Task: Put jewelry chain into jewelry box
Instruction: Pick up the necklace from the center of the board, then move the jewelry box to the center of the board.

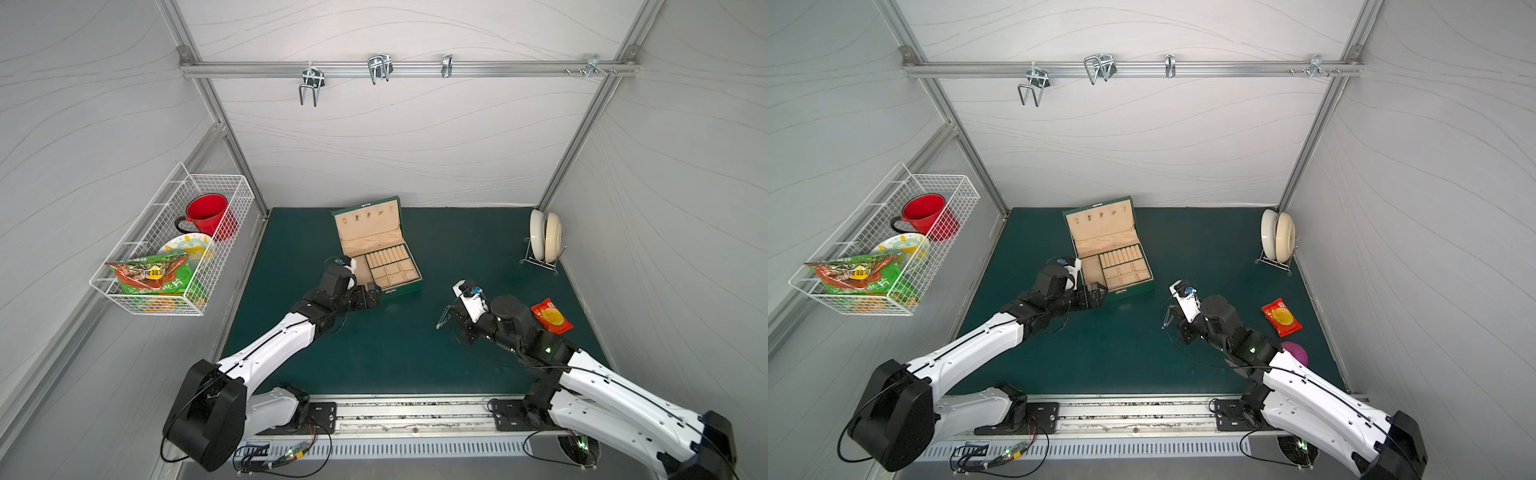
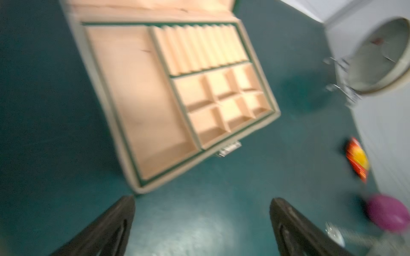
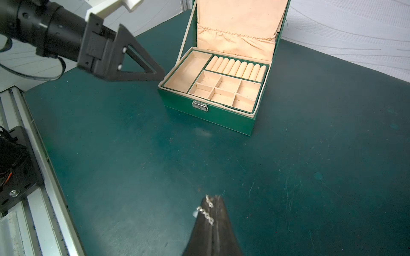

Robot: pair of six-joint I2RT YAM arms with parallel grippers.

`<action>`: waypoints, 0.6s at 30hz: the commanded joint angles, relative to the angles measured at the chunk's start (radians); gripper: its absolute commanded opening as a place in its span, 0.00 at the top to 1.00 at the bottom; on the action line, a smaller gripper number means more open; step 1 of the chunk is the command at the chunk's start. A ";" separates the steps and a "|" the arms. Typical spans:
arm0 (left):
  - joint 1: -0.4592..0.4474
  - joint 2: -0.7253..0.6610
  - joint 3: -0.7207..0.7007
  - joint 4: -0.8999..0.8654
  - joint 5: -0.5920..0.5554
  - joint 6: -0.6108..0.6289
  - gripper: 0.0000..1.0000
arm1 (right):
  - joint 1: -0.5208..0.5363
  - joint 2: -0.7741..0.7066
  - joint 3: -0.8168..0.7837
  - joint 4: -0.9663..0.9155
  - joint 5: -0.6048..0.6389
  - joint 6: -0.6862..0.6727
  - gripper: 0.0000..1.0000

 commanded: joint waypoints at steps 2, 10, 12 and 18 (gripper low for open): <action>0.032 0.153 0.147 -0.093 -0.267 -0.033 0.01 | 0.004 -0.022 0.015 -0.009 0.020 0.000 1.00; 0.057 0.410 0.304 -0.104 -0.241 0.004 0.40 | 0.004 -0.039 0.014 -0.009 0.010 0.017 1.00; 0.057 0.438 0.320 -0.127 -0.241 0.015 0.54 | 0.004 -0.042 0.016 -0.006 0.007 0.021 0.99; 0.050 0.398 0.258 -0.135 -0.195 0.028 0.86 | 0.003 -0.033 0.016 0.017 0.000 0.020 0.99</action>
